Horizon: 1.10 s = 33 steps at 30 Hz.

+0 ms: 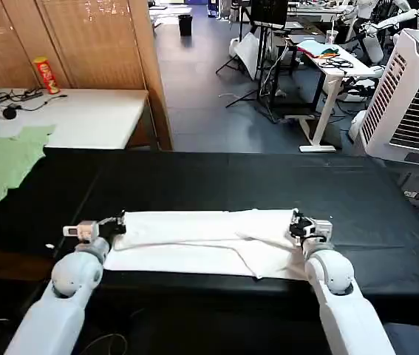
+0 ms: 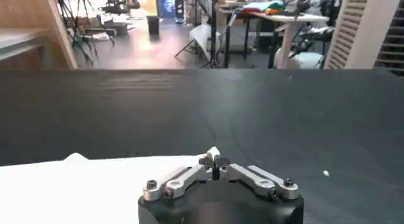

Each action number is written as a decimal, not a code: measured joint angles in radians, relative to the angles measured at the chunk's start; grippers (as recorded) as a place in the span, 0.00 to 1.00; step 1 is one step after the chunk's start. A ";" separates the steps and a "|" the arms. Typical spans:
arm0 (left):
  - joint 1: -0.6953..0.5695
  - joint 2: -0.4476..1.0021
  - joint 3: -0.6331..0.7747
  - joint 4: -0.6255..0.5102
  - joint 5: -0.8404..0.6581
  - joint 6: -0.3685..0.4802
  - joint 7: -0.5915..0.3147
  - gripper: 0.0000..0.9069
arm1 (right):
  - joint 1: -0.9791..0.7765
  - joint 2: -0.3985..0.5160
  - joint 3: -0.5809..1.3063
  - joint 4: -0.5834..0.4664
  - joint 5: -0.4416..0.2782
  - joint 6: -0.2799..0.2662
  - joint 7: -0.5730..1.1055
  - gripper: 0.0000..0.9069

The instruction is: Fold and organize the clothes.

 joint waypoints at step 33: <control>0.225 -0.030 -0.118 -0.178 -0.169 -0.010 -0.005 0.96 | -0.245 -0.097 0.083 0.396 0.073 -0.030 -0.046 0.97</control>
